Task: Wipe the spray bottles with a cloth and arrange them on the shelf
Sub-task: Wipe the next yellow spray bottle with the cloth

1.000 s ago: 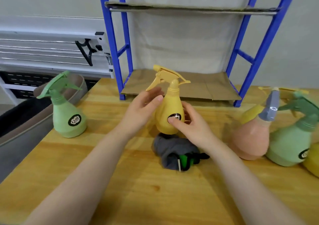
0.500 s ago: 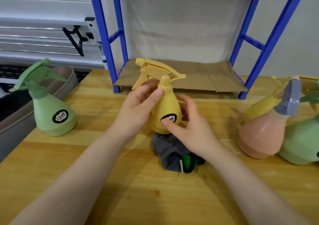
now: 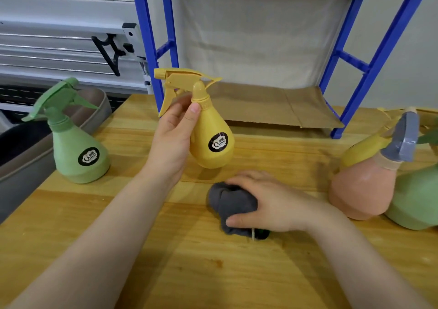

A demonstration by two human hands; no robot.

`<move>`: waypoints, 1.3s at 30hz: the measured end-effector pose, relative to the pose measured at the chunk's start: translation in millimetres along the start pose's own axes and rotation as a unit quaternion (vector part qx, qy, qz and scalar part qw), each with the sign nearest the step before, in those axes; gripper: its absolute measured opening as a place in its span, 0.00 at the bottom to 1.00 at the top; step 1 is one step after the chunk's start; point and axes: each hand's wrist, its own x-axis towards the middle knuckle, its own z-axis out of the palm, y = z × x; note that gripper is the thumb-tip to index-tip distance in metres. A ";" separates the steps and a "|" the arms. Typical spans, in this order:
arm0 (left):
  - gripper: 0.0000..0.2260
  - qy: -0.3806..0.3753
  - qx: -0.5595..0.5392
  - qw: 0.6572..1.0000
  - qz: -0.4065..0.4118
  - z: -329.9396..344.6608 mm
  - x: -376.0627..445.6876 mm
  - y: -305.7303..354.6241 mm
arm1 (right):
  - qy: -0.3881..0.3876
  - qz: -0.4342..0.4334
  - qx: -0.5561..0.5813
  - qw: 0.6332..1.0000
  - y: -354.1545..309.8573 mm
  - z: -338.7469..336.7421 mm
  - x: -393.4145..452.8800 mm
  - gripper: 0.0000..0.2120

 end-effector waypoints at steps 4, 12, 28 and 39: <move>0.10 0.020 0.011 1.000 0.011 -3.2 2.3 0.8 | 0.043 -0.007 -0.011 0.999 -5.9 4.0 -0.3 0.20; 0.12 0.030 0.050 0.998 0.004 -2.2 2.3 -4.1 | 0.233 0.088 0.094 0.964 12.5 -13.6 2.8 0.17; 0.09 -0.094 0.067 0.993 -0.022 16.2 -13.2 -9.8 | 0.350 -0.086 0.460 0.811 -1.7 -8.8 4.2 0.19; 0.11 -0.140 -0.022 0.990 -0.021 35.6 -32.2 -14.9 | 0.470 -0.101 0.278 0.832 -9.8 12.0 13.4 0.25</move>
